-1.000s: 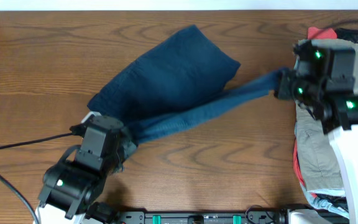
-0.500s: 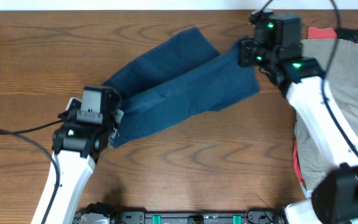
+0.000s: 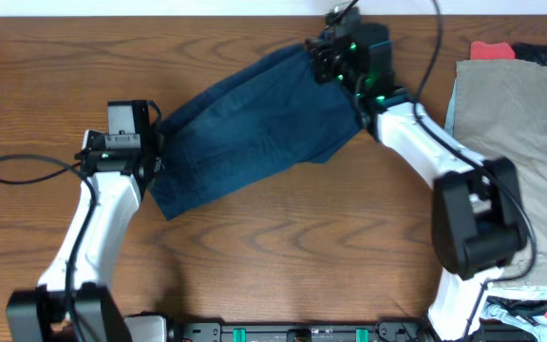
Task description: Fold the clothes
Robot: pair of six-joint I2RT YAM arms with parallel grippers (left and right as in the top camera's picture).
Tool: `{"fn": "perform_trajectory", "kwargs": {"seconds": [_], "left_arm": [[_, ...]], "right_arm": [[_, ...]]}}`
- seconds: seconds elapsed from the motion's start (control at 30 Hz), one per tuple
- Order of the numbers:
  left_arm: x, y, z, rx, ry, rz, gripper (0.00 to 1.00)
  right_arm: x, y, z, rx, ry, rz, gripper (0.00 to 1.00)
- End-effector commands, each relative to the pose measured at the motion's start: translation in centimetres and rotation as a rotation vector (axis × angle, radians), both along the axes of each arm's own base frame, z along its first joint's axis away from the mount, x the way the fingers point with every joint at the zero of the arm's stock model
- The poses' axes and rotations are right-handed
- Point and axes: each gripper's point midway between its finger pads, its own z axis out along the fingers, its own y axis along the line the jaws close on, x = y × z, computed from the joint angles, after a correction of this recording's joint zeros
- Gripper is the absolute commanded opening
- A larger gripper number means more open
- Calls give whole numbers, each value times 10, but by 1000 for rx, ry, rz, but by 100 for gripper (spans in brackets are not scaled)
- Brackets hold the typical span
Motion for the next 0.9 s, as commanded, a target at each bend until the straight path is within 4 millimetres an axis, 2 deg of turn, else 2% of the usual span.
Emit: {"fn": "perform_trajectory", "kwargs": {"seconds": [0.0, 0.2, 0.4, 0.47, 0.57, 0.63, 0.73, 0.87], "left_arm": [[-1, 11, -13, 28, 50, 5, 64], [-14, 11, -25, 30, 132, -31, 68], [-35, 10, -33, 27, 228, -45, 75], [-39, 9, -37, 27, 240, -49, 79], [-43, 9, -44, 25, 265, -49, 79], [-45, 9, -49, 23, 280, -49, 80], [-42, 7, -59, 11, 292, -56, 80], [-26, -12, -75, -71, 271, -160, 80]], "right_arm": [[0, 6, -21, -28, 37, 3, 99], [-10, -21, -55, -108, 179, -69, 99], [-26, -59, -91, -203, 337, -154, 99], [-28, -65, -99, -231, 357, -144, 92], [-33, -68, -115, -258, 393, -134, 73], [-35, -69, -123, -266, 413, -133, 67], [-40, -69, -138, -276, 449, -127, 64], [-50, -73, -155, -307, 505, -125, 49]]}}
